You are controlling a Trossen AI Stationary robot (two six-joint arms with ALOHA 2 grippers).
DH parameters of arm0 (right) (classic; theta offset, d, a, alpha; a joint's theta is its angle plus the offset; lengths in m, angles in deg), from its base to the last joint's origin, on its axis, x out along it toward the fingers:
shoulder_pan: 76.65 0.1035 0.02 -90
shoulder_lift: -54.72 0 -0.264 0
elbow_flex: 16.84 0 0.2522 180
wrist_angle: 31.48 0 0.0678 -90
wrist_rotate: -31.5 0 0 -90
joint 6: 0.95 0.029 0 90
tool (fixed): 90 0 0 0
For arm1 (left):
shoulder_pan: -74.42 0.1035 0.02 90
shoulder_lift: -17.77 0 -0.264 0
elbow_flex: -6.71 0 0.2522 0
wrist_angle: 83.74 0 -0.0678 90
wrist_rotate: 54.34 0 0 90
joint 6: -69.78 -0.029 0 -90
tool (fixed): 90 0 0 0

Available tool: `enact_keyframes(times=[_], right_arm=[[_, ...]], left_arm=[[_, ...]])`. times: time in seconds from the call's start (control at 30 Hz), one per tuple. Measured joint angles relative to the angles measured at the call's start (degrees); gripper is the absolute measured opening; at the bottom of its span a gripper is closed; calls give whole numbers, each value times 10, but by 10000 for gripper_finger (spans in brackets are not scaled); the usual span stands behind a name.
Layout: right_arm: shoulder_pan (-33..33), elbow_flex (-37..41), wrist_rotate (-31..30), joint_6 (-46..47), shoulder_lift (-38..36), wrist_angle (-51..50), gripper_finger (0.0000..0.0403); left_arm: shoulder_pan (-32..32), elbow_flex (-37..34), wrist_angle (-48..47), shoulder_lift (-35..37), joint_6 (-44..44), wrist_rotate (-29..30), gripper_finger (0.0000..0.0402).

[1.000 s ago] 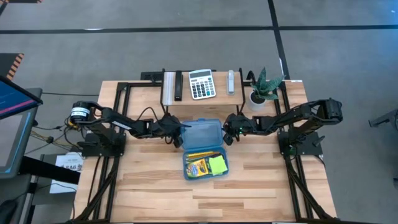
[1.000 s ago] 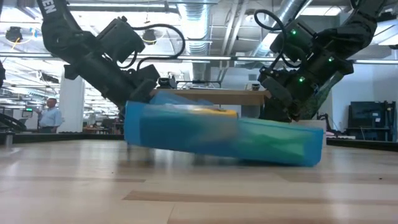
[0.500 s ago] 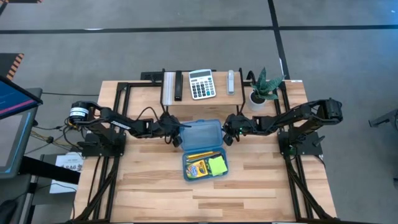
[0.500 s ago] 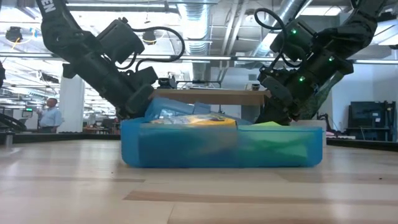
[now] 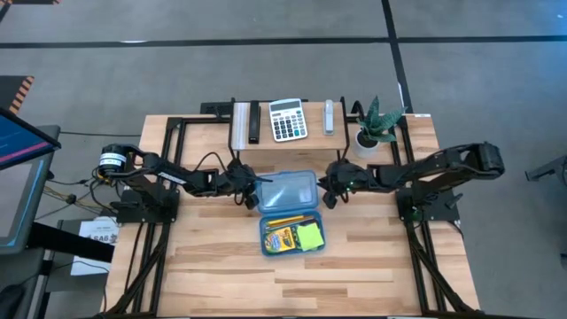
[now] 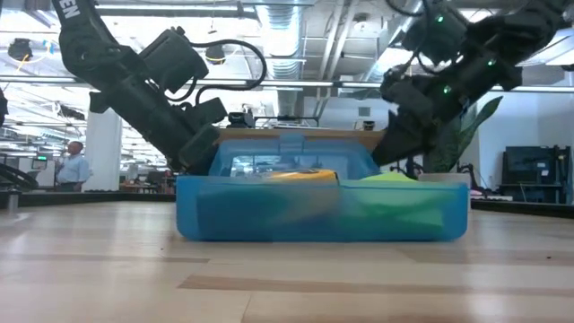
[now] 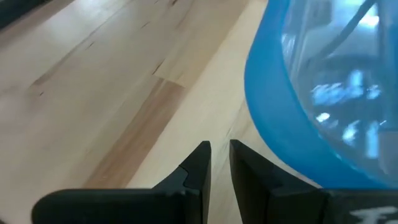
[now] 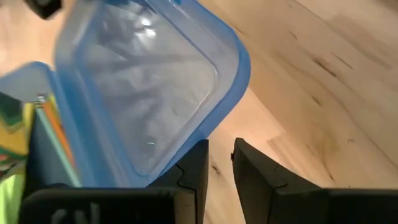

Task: Pack school essentials
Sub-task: Close the blue supply box

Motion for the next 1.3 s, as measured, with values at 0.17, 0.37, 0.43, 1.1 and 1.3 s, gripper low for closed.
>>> enact_keyframes(times=[0.17,0.37,0.43,1.1,1.3], right_arm=[[21,0,-2,-8,-32,-9,98],[46,0,-1,-25,-45,-9,98],[51,0,0,-33,-44,-9,98],[55,0,-38,-45,-44,-9,97],[55,0,-58,-51,-44,-14,97]], left_arm=[[0,0,-1,0,-1,3,48],[0,0,1,3,-3,4,48],[0,0,1,7,-3,5,48],[0,0,18,7,-30,23,47],[0,0,24,7,-37,34,47]])
